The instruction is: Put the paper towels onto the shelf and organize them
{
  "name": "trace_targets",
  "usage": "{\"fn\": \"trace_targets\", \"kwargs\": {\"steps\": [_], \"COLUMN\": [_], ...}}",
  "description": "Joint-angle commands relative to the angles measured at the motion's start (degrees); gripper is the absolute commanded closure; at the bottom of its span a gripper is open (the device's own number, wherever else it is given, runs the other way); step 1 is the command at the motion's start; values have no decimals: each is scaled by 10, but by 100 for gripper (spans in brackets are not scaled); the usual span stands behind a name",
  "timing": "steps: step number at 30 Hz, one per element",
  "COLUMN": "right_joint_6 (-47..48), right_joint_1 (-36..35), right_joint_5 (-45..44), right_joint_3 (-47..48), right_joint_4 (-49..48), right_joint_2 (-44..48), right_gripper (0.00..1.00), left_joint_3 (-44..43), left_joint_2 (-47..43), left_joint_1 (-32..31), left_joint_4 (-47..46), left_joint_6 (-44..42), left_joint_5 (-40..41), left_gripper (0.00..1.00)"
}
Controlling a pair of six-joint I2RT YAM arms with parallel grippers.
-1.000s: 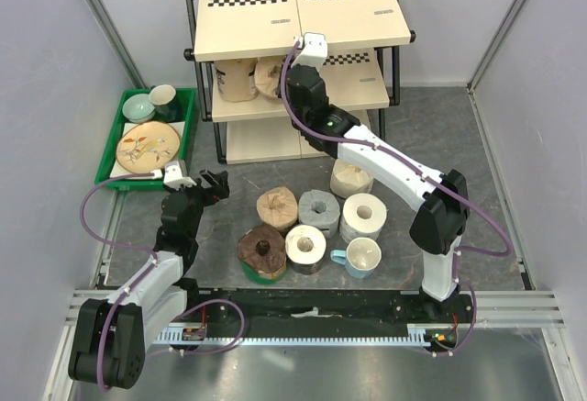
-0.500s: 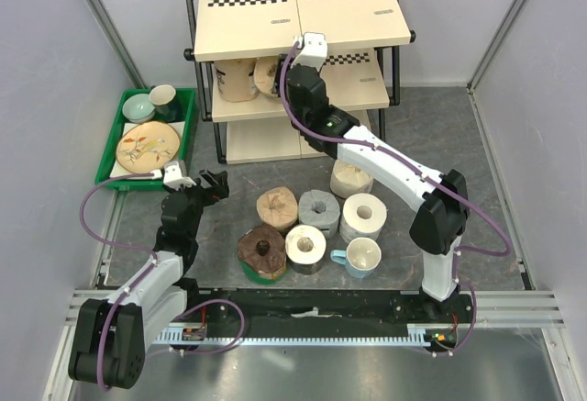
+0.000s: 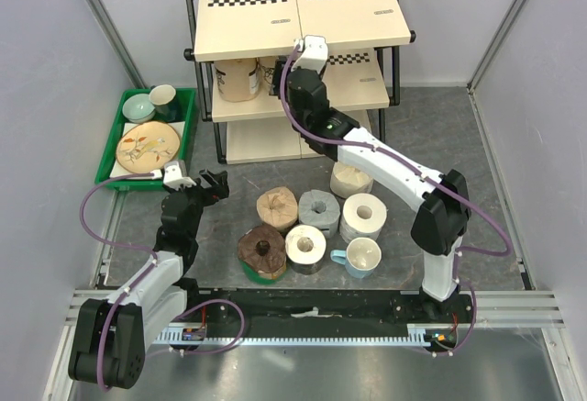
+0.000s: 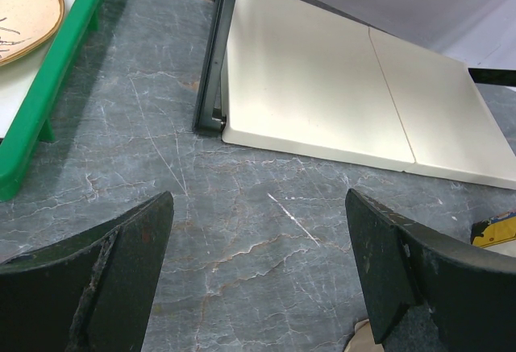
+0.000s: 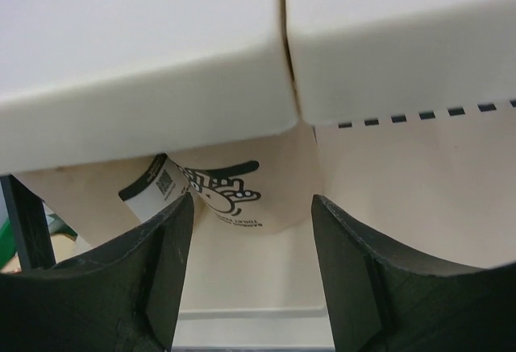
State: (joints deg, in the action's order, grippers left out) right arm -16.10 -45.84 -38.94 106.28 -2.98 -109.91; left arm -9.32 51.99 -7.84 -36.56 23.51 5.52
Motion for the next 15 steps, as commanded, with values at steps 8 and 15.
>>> {"fn": "trace_targets", "kwargs": {"steps": [8,15], "right_joint_6": [2,-34], "right_joint_1": [-32,-64], "right_joint_5": [40,113], "right_joint_3": [-173,-221], "right_joint_4": [-35,131], "right_joint_2": [173,238], "right_gripper": [31,29], "left_joint_3": [0,1], "left_joint_2": [-6,-6], "left_joint_1": [0,0], "left_joint_4": [-24,-24], "left_joint_6": [13,13], "left_joint_5": [8,8], "left_gripper": [5,5]}}
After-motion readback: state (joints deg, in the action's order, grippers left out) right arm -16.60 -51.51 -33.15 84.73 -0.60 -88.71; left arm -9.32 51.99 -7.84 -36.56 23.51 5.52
